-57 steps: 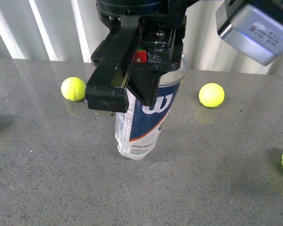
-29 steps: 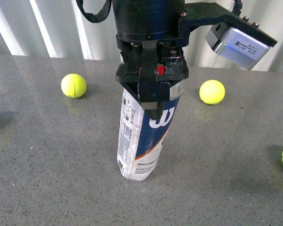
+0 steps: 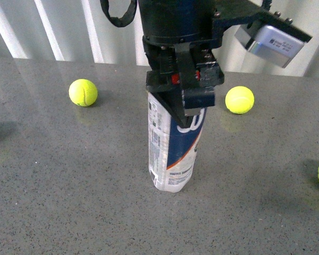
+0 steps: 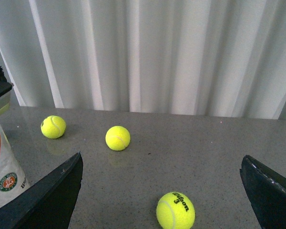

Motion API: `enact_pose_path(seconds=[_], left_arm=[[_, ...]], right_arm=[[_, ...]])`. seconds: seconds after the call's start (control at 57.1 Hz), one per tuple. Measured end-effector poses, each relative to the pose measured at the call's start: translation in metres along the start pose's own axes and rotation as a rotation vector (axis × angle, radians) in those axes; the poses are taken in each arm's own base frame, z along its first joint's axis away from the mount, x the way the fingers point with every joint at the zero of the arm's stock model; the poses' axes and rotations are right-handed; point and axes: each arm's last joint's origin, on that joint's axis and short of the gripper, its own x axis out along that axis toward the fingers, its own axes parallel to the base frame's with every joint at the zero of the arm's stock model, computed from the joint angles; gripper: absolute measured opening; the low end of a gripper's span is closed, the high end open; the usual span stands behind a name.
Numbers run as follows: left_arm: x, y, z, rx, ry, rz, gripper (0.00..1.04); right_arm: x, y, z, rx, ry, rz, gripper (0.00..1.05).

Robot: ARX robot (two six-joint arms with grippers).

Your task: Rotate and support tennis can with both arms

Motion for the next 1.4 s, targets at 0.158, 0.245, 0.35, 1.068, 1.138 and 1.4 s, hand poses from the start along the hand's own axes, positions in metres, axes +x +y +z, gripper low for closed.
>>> enact_pose_path(seconds=[0.158, 0.245, 0.35, 1.068, 1.138, 1.4], left_arm=[[0.005, 0.004, -0.008, -0.006, 0.012, 0.004, 0.49], [0.005, 0.004, -0.008, -0.002, 0.013, 0.004, 0.65], [0.005, 0.004, -0.008, 0.001, 0.017, 0.005, 0.80], [-0.131, -0.029, -0.016, 0.051, -0.221, 0.246, 0.98], [-0.149, -0.030, -0.022, 0.048, -0.274, 0.326, 0.98], [-0.215, -0.033, -0.062, -0.143, -0.577, 0.720, 0.98]], right_arm=[[0.000, 0.000, 0.000, 0.000, 0.000, 0.000, 0.98], [0.000, 0.000, 0.000, 0.000, 0.000, 0.000, 0.98], [0.000, 0.000, 0.000, 0.000, 0.000, 0.000, 0.98], [0.000, 0.000, 0.000, 0.000, 0.000, 0.000, 0.98], [0.000, 0.000, 0.000, 0.000, 0.000, 0.000, 0.98], [0.000, 0.000, 0.000, 0.000, 0.000, 0.000, 0.98]])
